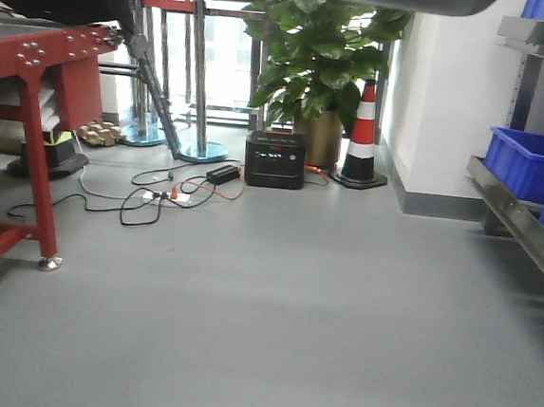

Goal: Stack silver trays without gaps
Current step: 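Turn the base toward the other shelf rack carrying the tray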

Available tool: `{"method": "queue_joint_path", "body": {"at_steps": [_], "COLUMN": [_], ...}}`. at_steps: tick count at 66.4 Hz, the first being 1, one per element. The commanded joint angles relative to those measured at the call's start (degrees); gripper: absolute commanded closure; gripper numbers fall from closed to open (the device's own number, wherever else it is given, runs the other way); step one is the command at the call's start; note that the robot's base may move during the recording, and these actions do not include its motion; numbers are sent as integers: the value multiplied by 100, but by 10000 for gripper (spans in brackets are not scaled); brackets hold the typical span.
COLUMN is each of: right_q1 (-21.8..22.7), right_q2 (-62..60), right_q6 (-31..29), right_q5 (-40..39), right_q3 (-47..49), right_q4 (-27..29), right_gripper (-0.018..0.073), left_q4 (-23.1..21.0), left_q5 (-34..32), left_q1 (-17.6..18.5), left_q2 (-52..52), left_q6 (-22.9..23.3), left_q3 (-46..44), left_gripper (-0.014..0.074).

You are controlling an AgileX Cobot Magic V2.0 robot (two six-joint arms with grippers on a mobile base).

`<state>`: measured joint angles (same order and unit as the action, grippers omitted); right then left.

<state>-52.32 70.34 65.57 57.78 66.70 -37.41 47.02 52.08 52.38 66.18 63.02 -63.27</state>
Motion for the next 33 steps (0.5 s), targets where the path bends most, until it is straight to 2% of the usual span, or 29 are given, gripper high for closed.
{"method": "queue_joint_path", "body": {"at_steps": [1,33], "right_q1": [-40,-40], "right_q2": [-25,-25], "right_q6": [-53,-53], "right_q5": [-273,-297], "right_q3": [6,6], "right_q4": [-171,-171], "right_gripper": [581,581], "left_q4": [127,125], "left_q5": [-202,-202], "left_q1": [45,34], "left_q2": [-25,-25], "left_q6": [27,27], "left_q3": [-37,-37], "left_gripper": [611,611]}}
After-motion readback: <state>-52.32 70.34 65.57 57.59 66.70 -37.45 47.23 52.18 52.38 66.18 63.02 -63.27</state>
